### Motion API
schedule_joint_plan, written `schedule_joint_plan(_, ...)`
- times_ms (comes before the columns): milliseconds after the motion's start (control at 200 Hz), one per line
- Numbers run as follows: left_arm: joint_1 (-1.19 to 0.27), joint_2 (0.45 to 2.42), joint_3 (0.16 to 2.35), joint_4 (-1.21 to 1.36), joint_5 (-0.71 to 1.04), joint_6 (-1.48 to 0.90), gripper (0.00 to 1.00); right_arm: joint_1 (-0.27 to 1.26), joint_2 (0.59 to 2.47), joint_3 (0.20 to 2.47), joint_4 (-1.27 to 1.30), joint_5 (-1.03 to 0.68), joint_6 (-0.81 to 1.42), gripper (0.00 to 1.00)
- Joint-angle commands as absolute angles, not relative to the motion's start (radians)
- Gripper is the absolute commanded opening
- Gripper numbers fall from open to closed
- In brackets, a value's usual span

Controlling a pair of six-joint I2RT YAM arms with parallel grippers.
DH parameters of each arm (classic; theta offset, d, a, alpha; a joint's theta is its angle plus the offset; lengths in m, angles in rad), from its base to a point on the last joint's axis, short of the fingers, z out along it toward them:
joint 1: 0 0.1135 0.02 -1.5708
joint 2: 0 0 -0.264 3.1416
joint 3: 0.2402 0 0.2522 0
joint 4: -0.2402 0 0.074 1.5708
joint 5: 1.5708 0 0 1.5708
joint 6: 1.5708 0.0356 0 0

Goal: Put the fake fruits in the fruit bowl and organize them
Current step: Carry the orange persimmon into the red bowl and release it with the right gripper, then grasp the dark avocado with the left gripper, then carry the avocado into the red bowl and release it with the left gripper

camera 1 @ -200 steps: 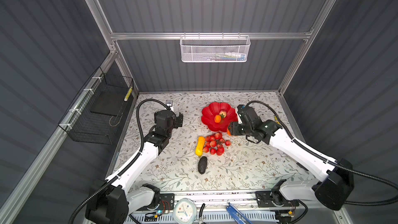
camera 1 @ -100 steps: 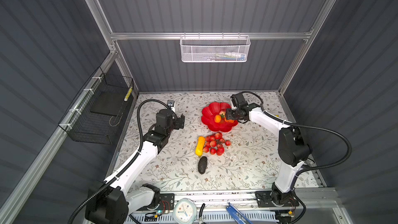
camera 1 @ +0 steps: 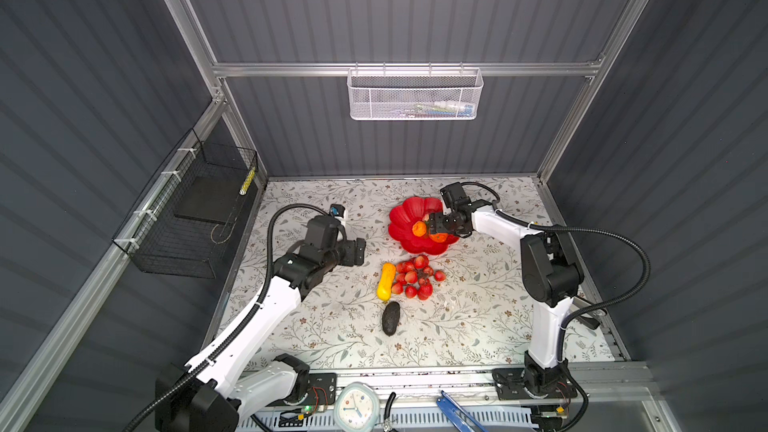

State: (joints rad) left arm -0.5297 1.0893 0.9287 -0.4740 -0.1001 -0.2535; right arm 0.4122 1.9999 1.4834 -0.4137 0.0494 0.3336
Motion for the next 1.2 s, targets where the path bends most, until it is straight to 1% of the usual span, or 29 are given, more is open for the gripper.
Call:
schedule_joint_plan(0, -0.606, 1.071, 0.887, -0.571, -0.081, -0.371, 0.91, 0.405, 1.912, 1.496, -0.403, 0.058, 0.329, 0.95)
schedule_joint_plan(60, -0.644, 1.069, 0.859, -0.572, -0.052, -0.422, 0.9, 0.402, 1.862, 1.478, -0.394, 0.072, 0.334, 0.99)
schedule_joint_plan(240, -0.802, 1.045, 0.806, -0.592, -0.06, -0.531, 0.89, 0.399, 1.682, 1.355, -0.305, 0.107, 0.361, 0.99)
schedule_joint_plan(410, -0.904, 1.095, 0.781, -0.595, -0.061, -0.585, 0.9, 0.396, 1.561, 1.233, -0.249, 0.114, 0.393, 0.99)
schedule_joint_plan(690, -1.002, 1.328, 0.815, -0.546, -0.06, -0.577, 0.9, 0.39, 1.472, 1.124, -0.238, 0.125, 0.411, 0.99)
schedule_joint_plan(845, -1.023, 1.435, 0.827, -0.545, -0.065, -0.562, 0.89, 0.382, 1.438, 1.092, -0.235, 0.129, 0.406, 0.99)
schedule_joint_plan(895, -1.024, 1.461, 0.828, -0.538, -0.062, -0.557, 0.84, 0.377, 1.432, 1.086, -0.234, 0.13, 0.405, 0.99)
schedule_joint_plan(966, -1.025, 1.486, 0.83, -0.526, -0.058, -0.555, 0.74, 0.372, 1.429, 1.082, -0.232, 0.129, 0.403, 0.99)
schedule_joint_plan(1046, -1.025, 1.499, 0.833, -0.518, -0.05, -0.547, 0.61, 0.369, 1.429, 1.08, -0.23, 0.127, 0.402, 0.99)
schedule_joint_plan(1141, -1.025, 1.497, 0.842, -0.547, -0.047, -0.537, 0.42, 0.367, 1.431, 1.075, -0.227, 0.125, 0.405, 0.99)
schedule_joint_plan(1196, -1.025, 1.477, 0.846, -0.572, -0.043, -0.526, 0.33, 0.364, 1.433, 1.071, -0.221, 0.124, 0.407, 0.99)
